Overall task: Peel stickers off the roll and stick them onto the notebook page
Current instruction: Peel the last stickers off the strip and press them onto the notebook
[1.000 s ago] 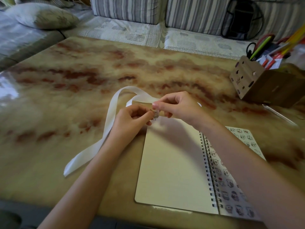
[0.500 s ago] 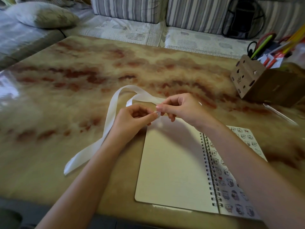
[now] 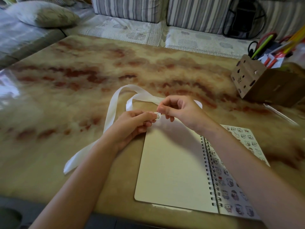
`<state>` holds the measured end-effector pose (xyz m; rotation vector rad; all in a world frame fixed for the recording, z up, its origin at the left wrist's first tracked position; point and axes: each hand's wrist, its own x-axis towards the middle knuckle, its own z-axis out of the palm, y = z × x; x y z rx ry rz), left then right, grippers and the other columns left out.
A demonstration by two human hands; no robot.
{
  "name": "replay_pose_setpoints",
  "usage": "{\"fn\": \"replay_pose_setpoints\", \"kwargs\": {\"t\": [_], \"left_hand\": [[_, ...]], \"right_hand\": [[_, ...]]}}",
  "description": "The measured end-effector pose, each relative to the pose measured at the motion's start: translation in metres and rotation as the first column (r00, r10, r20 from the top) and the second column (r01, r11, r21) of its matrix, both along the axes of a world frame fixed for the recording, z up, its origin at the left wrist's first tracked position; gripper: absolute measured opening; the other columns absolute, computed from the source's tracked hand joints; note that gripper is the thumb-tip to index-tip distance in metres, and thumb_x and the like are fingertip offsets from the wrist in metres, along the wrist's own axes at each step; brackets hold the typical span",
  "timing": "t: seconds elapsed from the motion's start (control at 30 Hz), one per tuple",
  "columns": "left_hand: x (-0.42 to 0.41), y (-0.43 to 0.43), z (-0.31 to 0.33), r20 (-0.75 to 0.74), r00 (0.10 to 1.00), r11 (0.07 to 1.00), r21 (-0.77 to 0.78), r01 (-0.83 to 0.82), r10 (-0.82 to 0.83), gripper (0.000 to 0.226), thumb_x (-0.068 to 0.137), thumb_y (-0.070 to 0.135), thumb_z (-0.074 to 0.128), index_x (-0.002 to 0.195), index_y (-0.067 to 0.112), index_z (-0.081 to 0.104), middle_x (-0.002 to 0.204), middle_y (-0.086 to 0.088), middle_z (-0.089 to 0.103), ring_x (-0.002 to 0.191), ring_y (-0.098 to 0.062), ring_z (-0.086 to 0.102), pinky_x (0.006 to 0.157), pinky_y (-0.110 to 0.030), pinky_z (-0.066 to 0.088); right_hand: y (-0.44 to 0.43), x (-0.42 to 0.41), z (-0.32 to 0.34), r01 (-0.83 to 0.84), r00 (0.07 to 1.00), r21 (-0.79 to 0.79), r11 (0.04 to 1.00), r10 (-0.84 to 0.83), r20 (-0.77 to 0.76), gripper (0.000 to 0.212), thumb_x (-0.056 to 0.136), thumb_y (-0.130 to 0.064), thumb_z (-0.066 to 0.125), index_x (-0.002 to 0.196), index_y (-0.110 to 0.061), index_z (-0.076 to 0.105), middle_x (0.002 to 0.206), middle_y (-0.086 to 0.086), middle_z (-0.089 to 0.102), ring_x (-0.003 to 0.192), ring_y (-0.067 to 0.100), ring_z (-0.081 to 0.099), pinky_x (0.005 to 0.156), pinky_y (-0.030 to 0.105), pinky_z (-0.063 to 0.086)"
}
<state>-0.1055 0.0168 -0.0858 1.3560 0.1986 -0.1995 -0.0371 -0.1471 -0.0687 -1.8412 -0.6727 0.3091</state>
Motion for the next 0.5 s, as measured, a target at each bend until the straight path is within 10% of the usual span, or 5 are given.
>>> {"fn": "replay_pose_setpoints", "kwargs": {"t": [0.5], "left_hand": [[0.0026, 0.0018, -0.0049, 0.027, 0.999, 0.993, 0.111, -0.043, 0.04, 0.006, 0.081, 0.016, 0.071, 0.084, 0.011, 0.07, 0.067, 0.004, 0.059, 0.061, -0.007, 0.046, 0.057, -0.015, 0.039]], "right_hand": [[0.0054, -0.0092, -0.0076, 0.123, 0.991, 0.023, 0.992, -0.122, -0.052, 0.012, 0.09, -0.015, 0.063, 0.084, -0.005, 0.067, 0.051, -0.016, 0.058, 0.048, -0.001, 0.047, 0.052, 0.015, 0.039]]}}
